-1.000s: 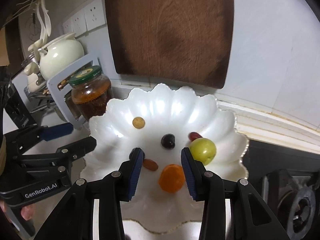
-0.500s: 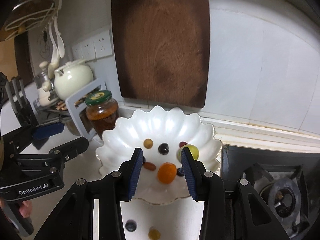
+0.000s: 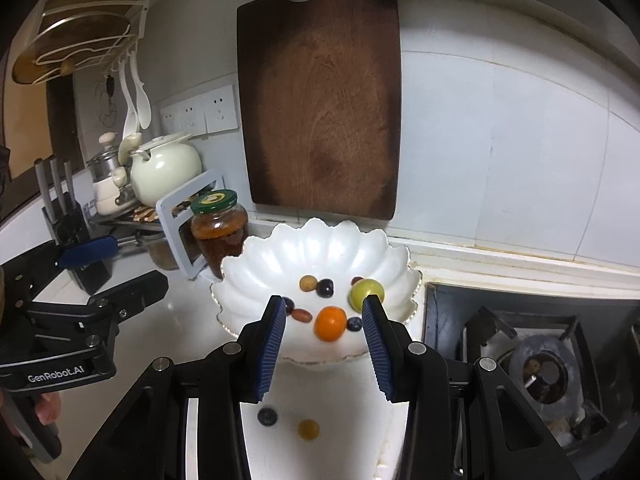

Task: Organize fruits
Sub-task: 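Withdraw both open tools from the bowl toward the dark berry and yellow fruit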

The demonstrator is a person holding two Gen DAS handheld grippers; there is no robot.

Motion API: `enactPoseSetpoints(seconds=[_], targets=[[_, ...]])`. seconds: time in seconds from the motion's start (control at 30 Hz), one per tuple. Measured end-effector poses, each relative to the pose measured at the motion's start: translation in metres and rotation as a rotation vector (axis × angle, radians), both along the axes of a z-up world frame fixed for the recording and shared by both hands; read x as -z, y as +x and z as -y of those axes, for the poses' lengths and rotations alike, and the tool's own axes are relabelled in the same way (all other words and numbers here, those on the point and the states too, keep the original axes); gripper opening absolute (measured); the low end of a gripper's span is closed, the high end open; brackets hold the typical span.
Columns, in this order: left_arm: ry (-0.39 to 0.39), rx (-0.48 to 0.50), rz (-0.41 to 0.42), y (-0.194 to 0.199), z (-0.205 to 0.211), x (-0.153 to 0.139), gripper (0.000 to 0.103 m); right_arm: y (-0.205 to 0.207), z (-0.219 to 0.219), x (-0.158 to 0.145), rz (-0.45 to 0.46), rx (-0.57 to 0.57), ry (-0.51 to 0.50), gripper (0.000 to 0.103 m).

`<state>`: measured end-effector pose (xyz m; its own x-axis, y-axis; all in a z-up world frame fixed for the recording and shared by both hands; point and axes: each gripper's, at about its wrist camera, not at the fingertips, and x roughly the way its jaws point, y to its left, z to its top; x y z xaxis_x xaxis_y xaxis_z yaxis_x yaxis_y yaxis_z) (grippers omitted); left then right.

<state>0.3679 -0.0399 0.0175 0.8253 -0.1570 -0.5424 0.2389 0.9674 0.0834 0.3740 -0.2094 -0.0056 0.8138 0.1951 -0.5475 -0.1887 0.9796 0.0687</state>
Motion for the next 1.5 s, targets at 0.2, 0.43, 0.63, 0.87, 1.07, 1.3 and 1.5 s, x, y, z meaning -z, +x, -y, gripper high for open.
enactPoseSetpoints(seconds=[0.2,0.43,0.63,0.87,1.07,1.3,1.5], targets=[[0.01,0.007,0.002,-0.016,0.001,0.005,0.084,-0.016,0.001,0.001,0.002,0.004,-0.007,0.05],[0.005,0.013,-0.02,-0.027,0.001,0.017,0.085,-0.028,-0.001,0.013,-0.03,-0.009,-0.013,0.056],[0.011,0.042,-0.042,-0.035,0.003,0.03,0.084,-0.037,-0.001,0.024,-0.051,-0.005,-0.027,0.056],[0.018,0.069,-0.059,-0.041,0.008,0.042,0.084,-0.042,-0.001,0.034,-0.078,-0.019,-0.025,0.056],[0.04,0.092,-0.089,-0.043,0.011,0.058,0.084,-0.045,-0.002,0.045,-0.105,-0.023,-0.036,0.056],[0.055,0.145,-0.109,-0.044,0.014,0.074,0.081,-0.044,-0.006,0.058,-0.141,-0.052,-0.05,0.056],[0.07,0.203,-0.124,-0.038,0.018,0.088,0.074,-0.04,-0.01,0.072,-0.169,-0.069,-0.054,0.055]])
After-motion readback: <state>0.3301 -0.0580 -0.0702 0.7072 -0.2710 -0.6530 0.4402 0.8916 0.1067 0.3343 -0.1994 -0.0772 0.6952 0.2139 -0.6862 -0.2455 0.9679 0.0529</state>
